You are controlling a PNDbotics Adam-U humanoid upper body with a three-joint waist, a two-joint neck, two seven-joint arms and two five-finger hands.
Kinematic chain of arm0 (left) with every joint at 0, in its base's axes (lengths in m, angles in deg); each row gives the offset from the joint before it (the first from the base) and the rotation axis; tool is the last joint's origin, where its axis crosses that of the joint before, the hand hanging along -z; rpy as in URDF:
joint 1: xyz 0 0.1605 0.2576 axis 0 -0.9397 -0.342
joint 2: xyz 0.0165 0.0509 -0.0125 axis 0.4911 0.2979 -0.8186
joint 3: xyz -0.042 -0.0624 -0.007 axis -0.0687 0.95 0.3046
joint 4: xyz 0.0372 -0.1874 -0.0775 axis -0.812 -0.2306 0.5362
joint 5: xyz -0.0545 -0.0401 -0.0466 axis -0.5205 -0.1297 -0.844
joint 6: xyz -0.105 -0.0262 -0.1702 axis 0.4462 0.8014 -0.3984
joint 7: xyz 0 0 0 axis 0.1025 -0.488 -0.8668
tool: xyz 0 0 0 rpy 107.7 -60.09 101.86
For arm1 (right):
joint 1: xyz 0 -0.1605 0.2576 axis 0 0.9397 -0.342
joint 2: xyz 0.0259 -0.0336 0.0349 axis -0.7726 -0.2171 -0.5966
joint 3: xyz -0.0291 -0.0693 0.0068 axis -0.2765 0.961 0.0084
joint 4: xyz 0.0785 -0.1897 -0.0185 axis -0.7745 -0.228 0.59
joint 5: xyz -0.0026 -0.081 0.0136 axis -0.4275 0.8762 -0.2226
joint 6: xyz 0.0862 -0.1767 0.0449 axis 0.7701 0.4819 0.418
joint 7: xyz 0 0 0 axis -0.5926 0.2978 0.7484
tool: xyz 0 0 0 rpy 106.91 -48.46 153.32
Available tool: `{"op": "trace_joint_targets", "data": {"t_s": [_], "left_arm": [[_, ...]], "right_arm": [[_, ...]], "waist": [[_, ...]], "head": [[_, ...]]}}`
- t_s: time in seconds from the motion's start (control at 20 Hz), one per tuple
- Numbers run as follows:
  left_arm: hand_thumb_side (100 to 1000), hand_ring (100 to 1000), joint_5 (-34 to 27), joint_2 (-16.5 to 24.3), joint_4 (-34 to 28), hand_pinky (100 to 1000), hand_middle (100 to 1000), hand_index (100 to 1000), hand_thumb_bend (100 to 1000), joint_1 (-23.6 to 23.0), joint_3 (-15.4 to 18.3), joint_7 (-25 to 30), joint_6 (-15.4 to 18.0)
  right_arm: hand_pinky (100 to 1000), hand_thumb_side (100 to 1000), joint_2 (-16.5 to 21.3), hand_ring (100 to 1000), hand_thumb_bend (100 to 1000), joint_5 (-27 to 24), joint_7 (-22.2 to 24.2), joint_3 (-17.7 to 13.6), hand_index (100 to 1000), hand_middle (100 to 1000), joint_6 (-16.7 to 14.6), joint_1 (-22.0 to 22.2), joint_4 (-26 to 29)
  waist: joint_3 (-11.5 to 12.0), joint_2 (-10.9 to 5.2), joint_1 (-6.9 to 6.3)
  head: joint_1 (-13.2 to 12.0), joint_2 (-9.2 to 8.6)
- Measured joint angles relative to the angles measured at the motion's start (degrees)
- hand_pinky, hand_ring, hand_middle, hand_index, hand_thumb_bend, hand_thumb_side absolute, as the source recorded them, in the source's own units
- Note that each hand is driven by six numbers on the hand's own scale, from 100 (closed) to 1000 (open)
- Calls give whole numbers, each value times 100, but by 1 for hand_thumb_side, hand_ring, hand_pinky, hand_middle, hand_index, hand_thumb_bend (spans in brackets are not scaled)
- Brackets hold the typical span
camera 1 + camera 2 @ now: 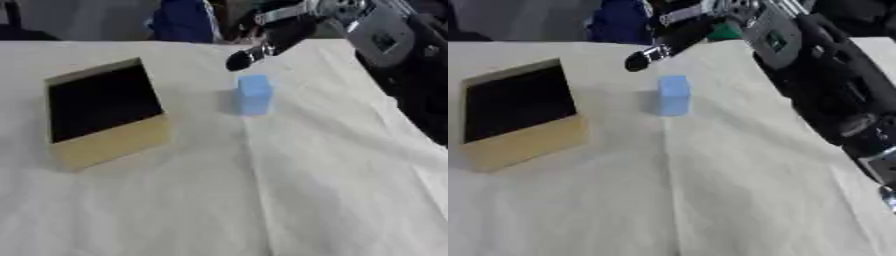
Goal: Pick up objects on the table and place them in the box.
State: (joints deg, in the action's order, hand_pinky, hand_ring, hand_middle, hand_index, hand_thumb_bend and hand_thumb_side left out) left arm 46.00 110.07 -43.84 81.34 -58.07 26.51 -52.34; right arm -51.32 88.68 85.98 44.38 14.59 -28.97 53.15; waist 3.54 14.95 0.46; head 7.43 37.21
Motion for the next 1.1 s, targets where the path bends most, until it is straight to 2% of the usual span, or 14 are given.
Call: {"op": "trace_joint_targets", "data": {"t_s": [0.15,0.2,0.45,0.95,1.1], "left_arm": [[947,799,-1,0,0,754,703,806,155,1,0,4,2],[943,799,-1,0,0,754,702,806,154,1,0,6,2],[937,799,-5,0,0,753,702,806,153,1,-1,18,1],[929,798,-46,0,0,752,702,802,149,3,-1,34,15],[924,798,-49,0,0,751,702,801,146,5,0,42,26]], "right_arm": [[924,986,-27,983,660,-4,4,50,1000,957,-153,-8,-208],[946,942,-28,998,580,-4,4,57,1000,985,-193,-18,-253],[969,880,-19,998,475,112,1,133,1000,975,-457,17,-482],[986,862,27,999,511,401,-50,107,1000,976,-814,37,-877],[982,827,28,996,455,556,-60,70,1000,973,-844,38,-1028]], "waist": [[-1,-7,0],[-2,-7,0],[-2,-8,0],[-3,-7,0],[-3,-6,0]], "head": [[0,0],[0,0],[-28,-3],[-48,-4],[-50,-5]]}}
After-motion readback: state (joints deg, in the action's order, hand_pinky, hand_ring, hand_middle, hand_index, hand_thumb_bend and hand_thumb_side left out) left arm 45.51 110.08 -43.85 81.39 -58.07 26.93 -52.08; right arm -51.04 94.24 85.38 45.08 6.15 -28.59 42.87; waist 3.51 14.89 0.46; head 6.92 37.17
